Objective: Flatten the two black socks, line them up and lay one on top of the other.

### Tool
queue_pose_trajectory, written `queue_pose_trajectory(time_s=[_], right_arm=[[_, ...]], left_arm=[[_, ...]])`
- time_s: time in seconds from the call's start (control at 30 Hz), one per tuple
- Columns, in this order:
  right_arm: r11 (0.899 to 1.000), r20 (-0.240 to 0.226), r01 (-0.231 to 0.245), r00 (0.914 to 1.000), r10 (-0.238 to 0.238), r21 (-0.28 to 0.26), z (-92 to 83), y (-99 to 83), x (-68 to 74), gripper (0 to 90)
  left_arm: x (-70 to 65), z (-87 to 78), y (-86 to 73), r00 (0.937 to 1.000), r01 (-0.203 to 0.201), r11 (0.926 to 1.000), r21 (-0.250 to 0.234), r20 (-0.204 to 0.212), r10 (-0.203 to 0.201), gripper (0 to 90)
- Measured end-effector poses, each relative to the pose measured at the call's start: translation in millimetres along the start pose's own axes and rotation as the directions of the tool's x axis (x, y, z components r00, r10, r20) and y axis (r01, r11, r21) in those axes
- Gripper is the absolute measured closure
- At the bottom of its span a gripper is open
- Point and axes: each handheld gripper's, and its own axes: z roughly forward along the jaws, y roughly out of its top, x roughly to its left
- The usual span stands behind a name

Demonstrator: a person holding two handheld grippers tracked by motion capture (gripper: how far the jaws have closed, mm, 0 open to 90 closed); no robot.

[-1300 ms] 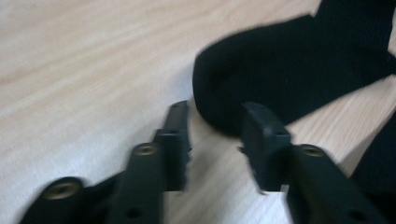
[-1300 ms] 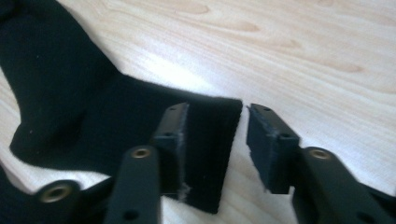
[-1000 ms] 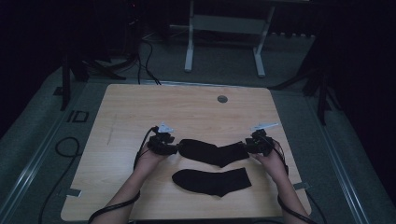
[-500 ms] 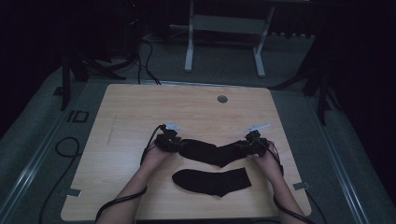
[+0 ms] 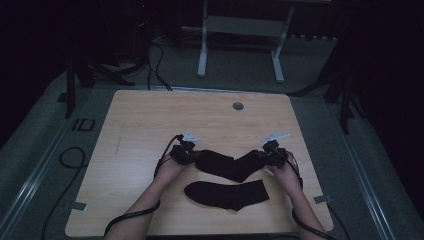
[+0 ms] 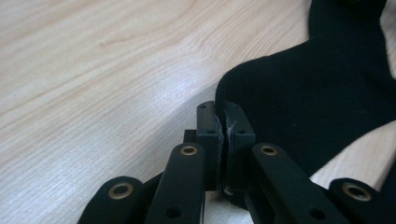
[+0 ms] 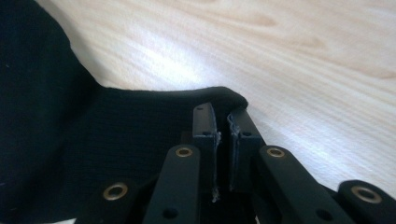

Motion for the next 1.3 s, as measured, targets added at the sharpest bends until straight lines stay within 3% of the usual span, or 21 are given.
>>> queue_pose_trajectory(time_s=[0.27,0.63,0.67,0.83,1.07,1.3], right_arm=[[0.998,-0.014,-0.001,0.9999,0.000,-0.069,-25.0,8.3,2.0,84.3],[0.988,-0.018,0.068,0.9973,-0.071,-0.138,-56.7,21.8,22.7,84.3],[0.987,-0.020,0.073,0.9969,-0.076,-0.145,-59.0,21.9,24.0,84.3],[0.984,-0.034,0.076,0.9960,-0.083,-0.164,-70.9,20.4,29.1,84.3],[0.979,-0.040,0.069,0.9961,-0.078,-0.193,-88.4,12.1,33.1,84.3],[0.972,-0.037,0.107,0.9923,-0.118,-0.211,-109.8,-1.4,50.0,84.3]], left_arm=[[-3.8,-20.2,5.5,1.0000,0.001,0.9992,-0.039,0.003,0.000,87.7],[-10.6,-55.5,13.6,0.9993,-0.037,0.9962,-0.078,-0.012,0.037,87.6],[-11.1,-58.3,14.0,0.9996,-0.026,0.9963,-0.082,-0.005,0.026,87.6],[-15.8,-70.9,14.2,0.9992,-0.035,0.9966,-0.075,-0.020,0.033,87.6],[-22.4,-89.3,8.7,0.9993,-0.036,0.9947,-0.097,0.007,0.037,87.6],[-35.9,-108.4,0.4,0.9979,-0.040,0.9933,-0.108,0.045,0.046,87.6]])
